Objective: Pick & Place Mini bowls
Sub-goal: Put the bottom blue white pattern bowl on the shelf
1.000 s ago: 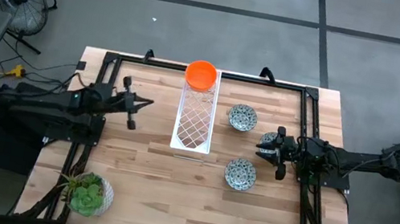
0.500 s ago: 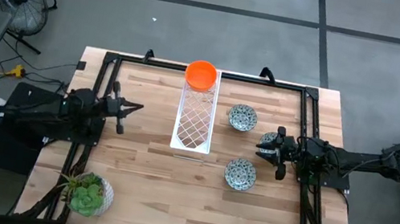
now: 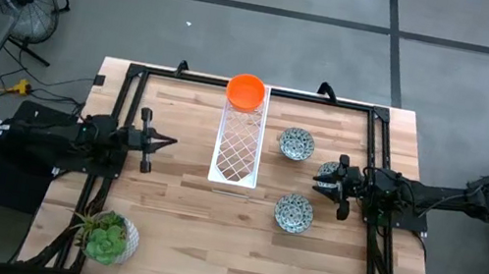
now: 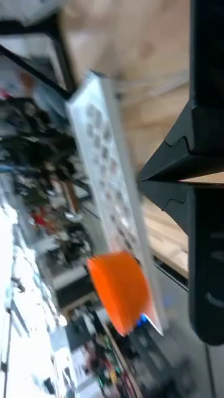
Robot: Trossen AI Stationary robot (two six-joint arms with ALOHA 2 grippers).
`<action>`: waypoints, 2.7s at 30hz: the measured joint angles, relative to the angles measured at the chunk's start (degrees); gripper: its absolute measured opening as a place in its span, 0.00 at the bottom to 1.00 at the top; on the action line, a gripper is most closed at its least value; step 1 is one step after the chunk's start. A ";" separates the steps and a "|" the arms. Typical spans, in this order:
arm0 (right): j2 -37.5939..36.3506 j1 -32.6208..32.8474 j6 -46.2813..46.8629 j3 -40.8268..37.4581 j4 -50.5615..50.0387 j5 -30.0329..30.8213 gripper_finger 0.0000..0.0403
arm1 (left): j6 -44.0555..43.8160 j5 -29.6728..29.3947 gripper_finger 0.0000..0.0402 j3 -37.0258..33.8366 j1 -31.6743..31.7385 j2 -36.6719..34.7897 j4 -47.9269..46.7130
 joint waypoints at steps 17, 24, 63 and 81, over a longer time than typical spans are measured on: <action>-0.01 0.02 0.01 0.00 0.00 0.00 0.30 | 9.21 4.24 0.00 -0.17 -2.38 0.15 -0.81; -0.01 0.02 0.01 0.00 0.00 0.00 0.30 | 8.15 4.36 0.00 -0.22 -2.38 0.17 -0.81; -0.01 0.00 0.01 0.02 0.02 0.00 0.30 | -14.53 -11.69 0.00 -0.22 -2.36 5.06 1.14; 0.01 0.02 -4.64 0.00 0.91 1.12 0.30 | -14.36 -11.64 0.00 -0.22 -2.36 5.06 1.14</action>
